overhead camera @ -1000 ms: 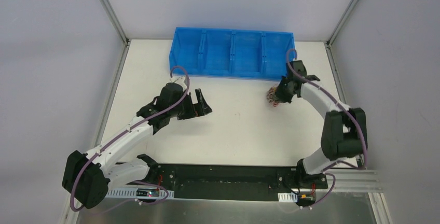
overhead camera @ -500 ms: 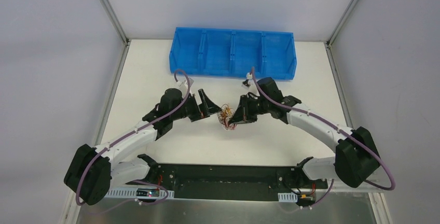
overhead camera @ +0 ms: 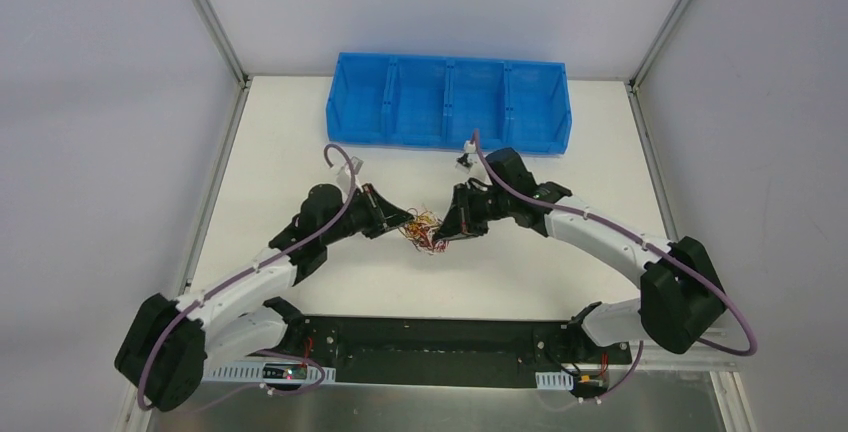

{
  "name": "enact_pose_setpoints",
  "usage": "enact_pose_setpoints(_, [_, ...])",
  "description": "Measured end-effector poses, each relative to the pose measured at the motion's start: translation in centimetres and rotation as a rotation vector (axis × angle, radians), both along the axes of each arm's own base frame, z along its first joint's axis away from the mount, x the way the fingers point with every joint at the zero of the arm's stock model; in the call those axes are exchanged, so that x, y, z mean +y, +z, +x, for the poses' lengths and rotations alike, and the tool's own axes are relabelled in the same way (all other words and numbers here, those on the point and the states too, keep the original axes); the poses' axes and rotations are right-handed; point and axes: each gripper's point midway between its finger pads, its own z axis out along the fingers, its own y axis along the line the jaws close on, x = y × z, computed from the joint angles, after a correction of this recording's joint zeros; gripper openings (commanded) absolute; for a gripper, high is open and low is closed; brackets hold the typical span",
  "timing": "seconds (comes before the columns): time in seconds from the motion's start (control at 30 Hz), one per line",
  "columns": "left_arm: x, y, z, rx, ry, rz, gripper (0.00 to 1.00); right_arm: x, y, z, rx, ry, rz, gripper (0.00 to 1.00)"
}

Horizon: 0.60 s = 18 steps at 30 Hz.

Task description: Untangle the cables

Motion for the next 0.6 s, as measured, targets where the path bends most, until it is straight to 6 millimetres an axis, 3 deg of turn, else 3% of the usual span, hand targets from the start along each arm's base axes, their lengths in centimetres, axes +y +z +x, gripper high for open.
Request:
enact_pose_setpoints(0.17, [3.4, 2.9, -0.9, -0.092, 0.123, 0.034, 0.00, -2.8, 1.5, 2.6, -0.049, -0.116, 0.028, 0.00])
enact_pose_setpoints(0.3, [7.0, 4.4, -0.8, -0.122, 0.264, 0.063, 0.00, -6.4, 3.1, 4.7, -0.101, -0.254, 0.060, 0.00])
enact_pose_setpoints(0.5, [11.8, 2.2, 0.5, 0.011, 0.450, 0.170, 0.00, -11.2, 2.0, 6.9, -0.074, -0.446, -0.013, 0.00])
enact_pose_setpoints(0.6, [14.2, 0.7, 0.3, 0.084, 0.541, 0.231, 0.00, -14.9, 0.7, 8.1, -0.035, -0.588, -0.074, 0.00])
